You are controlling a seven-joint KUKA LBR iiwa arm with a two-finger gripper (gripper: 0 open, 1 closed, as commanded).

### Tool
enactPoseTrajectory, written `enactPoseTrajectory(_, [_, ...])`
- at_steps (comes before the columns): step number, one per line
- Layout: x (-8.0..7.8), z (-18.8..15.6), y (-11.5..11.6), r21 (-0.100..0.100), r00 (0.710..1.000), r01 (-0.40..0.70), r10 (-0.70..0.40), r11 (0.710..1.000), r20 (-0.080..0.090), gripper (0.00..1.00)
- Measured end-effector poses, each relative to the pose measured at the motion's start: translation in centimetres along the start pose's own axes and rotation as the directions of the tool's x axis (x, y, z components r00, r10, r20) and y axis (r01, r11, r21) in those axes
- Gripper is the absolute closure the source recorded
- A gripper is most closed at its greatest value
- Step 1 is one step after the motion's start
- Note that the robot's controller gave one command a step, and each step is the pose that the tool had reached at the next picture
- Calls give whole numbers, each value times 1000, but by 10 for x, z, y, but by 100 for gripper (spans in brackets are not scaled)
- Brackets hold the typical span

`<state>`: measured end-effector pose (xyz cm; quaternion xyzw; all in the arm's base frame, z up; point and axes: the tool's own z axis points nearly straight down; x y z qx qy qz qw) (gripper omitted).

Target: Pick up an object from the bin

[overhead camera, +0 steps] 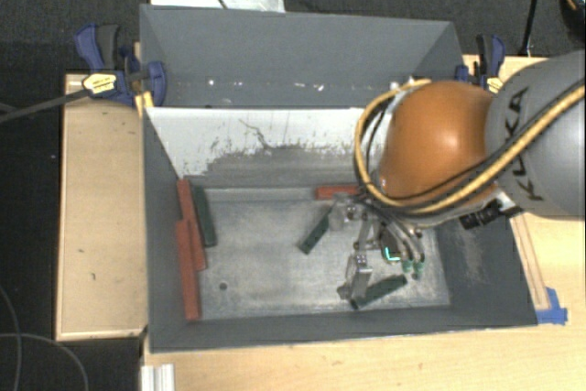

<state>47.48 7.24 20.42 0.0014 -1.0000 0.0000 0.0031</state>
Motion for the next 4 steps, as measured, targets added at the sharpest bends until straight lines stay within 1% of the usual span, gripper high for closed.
enactPoseTrajectory(1, [-43, 127, -33, 1, 937, 348, -348, 937, 2, 0])
enactPoseTrajectory(2, [-109, 133, 1, 2, 943, 334, -334, 943, 15, 0])
enactPoseTrajectory(3, [-106, 133, -2, 1, 945, 328, -328, 945, 9, 100])
enactPoseTrajectory(4, [-86, -17, -24, 5, 940, 340, -340, 940, 16, 100])
